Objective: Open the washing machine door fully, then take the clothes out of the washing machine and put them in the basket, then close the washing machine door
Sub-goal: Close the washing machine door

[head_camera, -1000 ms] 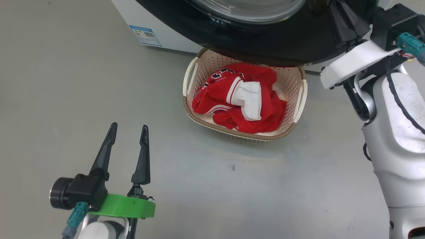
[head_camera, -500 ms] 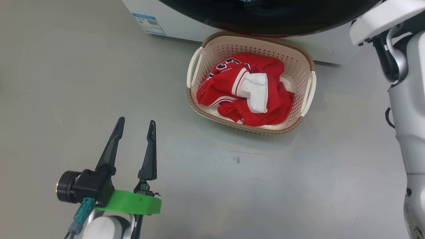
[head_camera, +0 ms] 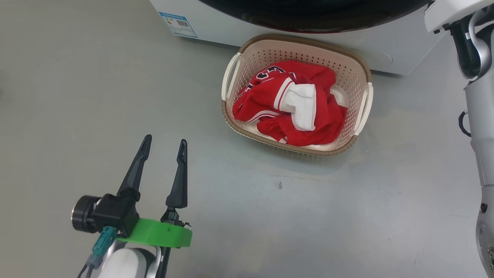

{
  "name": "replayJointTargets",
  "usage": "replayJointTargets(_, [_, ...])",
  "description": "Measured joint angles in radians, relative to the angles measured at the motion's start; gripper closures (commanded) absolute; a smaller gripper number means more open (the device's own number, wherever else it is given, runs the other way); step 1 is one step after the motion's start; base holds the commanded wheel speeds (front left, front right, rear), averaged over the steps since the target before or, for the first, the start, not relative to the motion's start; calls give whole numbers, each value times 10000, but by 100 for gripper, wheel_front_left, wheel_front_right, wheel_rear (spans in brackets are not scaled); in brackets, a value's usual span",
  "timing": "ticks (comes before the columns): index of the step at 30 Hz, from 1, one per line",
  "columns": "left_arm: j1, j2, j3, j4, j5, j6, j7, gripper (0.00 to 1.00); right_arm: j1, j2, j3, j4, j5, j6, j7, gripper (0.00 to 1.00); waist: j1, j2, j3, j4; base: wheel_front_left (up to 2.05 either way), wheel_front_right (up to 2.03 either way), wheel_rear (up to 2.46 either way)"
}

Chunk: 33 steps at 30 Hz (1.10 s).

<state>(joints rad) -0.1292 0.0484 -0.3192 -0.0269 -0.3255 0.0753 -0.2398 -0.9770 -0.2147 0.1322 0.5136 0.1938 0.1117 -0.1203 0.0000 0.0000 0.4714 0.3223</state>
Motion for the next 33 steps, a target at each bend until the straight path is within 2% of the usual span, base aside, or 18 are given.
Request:
replayJointTargets(14, [-168,-12,171,307,4,88,-8,0,104,282,562,773,0,8,-769,100,0,0,-197,-185,0,0,0])
replayJointTargets(19, [-168,-8,253,387,27,88,-81,0,737,453,769,796,86,17,-1032,100,0,0,-371,-406,0,0,0])
replayJointTargets(26, [-169,75,326,453,59,88,-82,0,1724,602,537,566,451,17,-1244,100,0,0,-660,-830,0,0,0])
replayJointTargets(27, [-169,88,334,462,86,88,-82,0,1868,616,481,487,493,17,-1250,83,0,0,-703,-900,0,0,0])
replayJointTargets(28, [-169,88,334,462,86,88,-82,0,1868,616,481,487,493,17,-1250,61,0,0,-703,-900,0,0,0])
replayJointTargets(29, [-170,105,339,474,102,88,-82,0,2022,640,437,426,525,17,-1273,49,0,0,-749,-973,0,0,0])
replayJointTargets(30, [-170,119,347,483,104,88,-82,0,2186,660,403,380,527,15,-1273,16,0,0,-796,-1044,0,0,0])
replayJointTargets(31, [-170,134,360,504,104,88,-82,0,2359,686,374,328,541,15,-1275,0,0,0,-845,-1117,0,0,0])
replayJointTargets(33, [-170,169,387,529,104,88,-84,0,2720,729,341,186,571,13,-1275,0,0,0,-950,-1265,0,0,0])
